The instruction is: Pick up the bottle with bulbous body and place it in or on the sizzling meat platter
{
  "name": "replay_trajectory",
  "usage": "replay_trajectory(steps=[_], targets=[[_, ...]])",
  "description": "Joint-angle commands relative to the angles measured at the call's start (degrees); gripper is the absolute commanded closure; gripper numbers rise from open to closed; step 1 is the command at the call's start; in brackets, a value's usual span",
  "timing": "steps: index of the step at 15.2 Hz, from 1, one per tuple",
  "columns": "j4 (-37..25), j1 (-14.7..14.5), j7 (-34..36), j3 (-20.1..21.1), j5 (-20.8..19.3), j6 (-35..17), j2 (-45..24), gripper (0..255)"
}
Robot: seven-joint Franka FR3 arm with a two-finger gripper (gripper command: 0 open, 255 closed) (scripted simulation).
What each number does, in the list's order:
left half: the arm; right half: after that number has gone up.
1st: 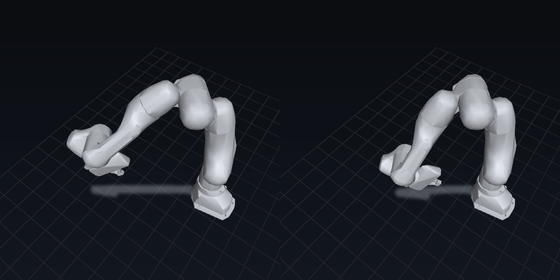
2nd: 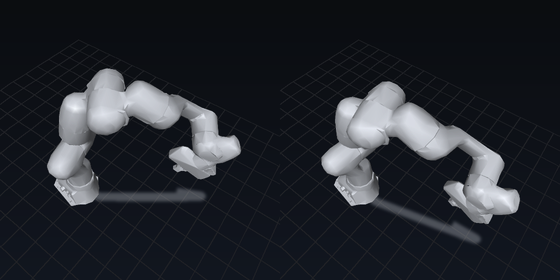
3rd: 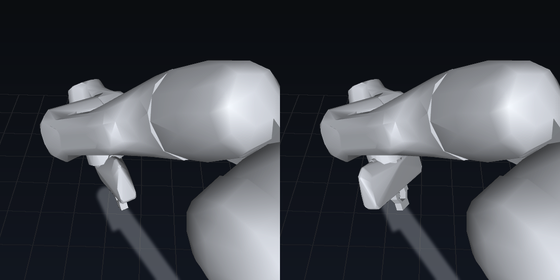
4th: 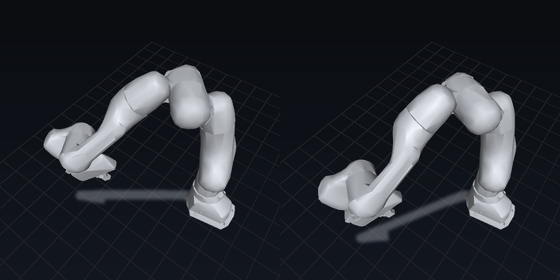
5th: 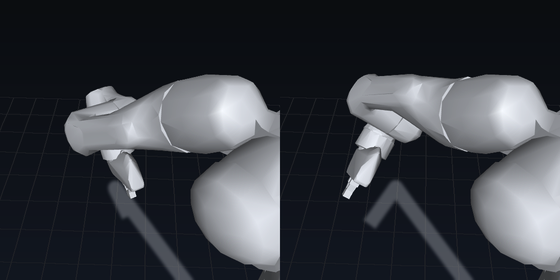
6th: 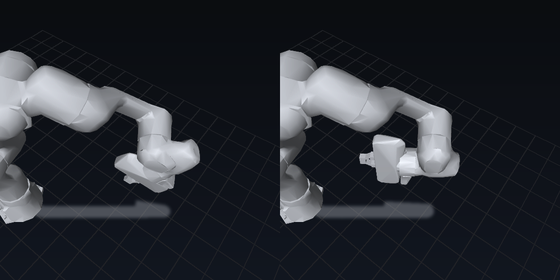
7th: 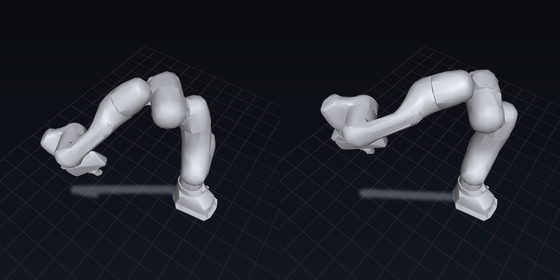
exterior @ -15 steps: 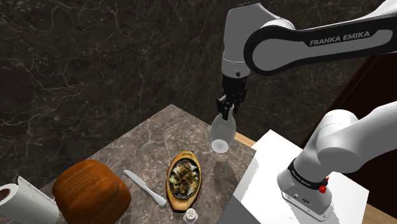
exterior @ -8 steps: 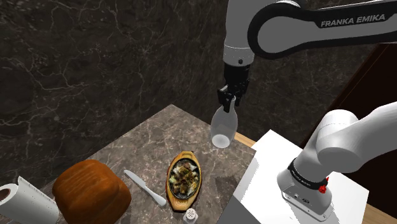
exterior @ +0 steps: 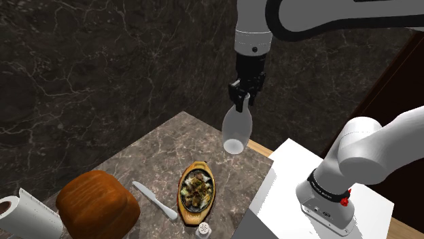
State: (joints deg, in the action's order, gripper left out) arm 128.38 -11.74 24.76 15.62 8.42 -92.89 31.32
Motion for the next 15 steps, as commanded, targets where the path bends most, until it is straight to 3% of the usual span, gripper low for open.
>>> replay_trajectory(steps=[1, 8, 14, 15], targets=[[-3.61, -0.42, 2.46, 1.80, 0.54, 1.21, -2.17, 255], [-18.76, -1.48, 12.00, 8.61, 0.69, 5.78, -12.10, 255], [-35.15, -3.01, 21.67, 15.07, -2.41, 10.75, -23.73, 255], [-34.07, -3.07, 21.52, 14.97, -2.29, 9.94, -23.44, 255]])
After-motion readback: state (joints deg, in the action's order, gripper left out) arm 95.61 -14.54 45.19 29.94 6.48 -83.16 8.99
